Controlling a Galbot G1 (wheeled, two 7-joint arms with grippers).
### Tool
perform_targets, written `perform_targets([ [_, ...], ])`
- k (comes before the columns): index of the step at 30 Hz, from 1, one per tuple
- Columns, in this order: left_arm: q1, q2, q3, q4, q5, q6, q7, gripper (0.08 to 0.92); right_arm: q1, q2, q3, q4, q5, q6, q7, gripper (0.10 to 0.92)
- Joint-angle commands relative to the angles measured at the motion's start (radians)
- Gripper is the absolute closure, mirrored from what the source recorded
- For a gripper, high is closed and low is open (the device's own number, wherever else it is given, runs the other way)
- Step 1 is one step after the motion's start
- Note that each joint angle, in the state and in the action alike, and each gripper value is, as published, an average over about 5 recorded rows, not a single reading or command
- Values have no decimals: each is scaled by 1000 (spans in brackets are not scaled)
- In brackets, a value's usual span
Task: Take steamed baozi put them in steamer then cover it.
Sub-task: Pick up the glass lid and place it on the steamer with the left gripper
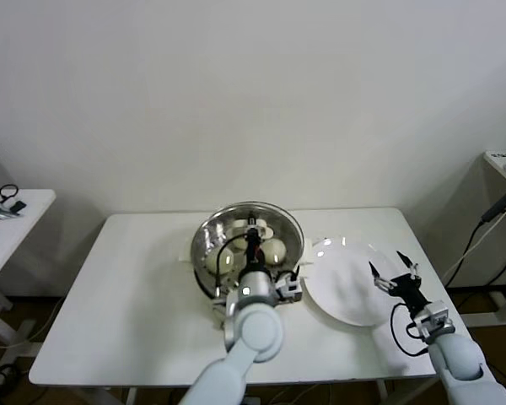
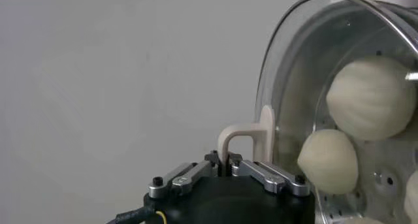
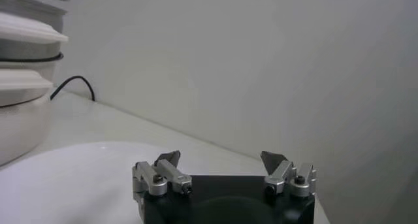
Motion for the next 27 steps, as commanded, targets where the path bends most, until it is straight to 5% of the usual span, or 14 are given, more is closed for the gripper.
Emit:
perform_targets([
  [1,-8,-7,0,36,4,40,3,850,-2,1,12,-1,-1,1,-3,203],
  [27,5,5,-8,51,-43,49,-86,850,-2,14,17,-1,-9,3,-11,203],
])
